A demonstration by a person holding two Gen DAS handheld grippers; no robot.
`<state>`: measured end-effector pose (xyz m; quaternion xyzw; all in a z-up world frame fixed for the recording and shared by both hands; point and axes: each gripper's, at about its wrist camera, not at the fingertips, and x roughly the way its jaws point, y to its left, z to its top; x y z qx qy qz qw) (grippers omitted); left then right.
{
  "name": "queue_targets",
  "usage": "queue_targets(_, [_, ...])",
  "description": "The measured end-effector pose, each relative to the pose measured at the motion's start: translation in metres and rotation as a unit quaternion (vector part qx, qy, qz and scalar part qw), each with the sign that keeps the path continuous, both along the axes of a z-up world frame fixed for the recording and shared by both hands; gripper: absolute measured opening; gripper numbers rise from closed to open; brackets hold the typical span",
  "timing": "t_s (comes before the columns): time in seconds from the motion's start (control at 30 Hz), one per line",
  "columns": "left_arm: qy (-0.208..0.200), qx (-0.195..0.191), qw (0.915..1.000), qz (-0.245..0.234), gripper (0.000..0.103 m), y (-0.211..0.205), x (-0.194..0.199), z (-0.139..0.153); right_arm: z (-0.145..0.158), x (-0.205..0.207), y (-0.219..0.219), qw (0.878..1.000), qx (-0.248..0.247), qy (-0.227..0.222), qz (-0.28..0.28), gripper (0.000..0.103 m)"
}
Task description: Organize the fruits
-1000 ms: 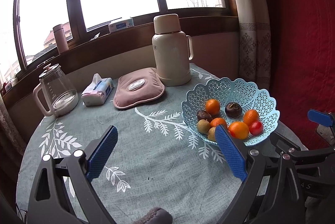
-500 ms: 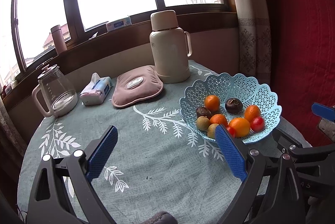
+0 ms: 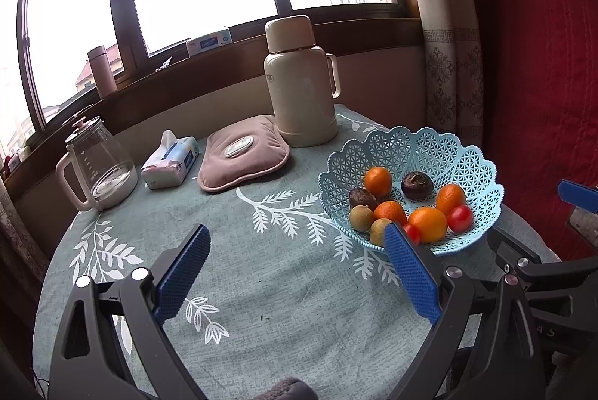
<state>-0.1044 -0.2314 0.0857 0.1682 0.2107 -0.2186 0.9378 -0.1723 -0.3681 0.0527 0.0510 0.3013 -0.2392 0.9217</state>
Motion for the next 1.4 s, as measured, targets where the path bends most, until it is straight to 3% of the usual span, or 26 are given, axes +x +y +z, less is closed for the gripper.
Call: queue_targets(1.4, [0.010, 0.015, 0.9998, 0.000, 0.093, 0.002, 0.005, -0.011, -0.005, 0.002, 0.002, 1.000, -0.006, 0.011, 0.003, 0.100])
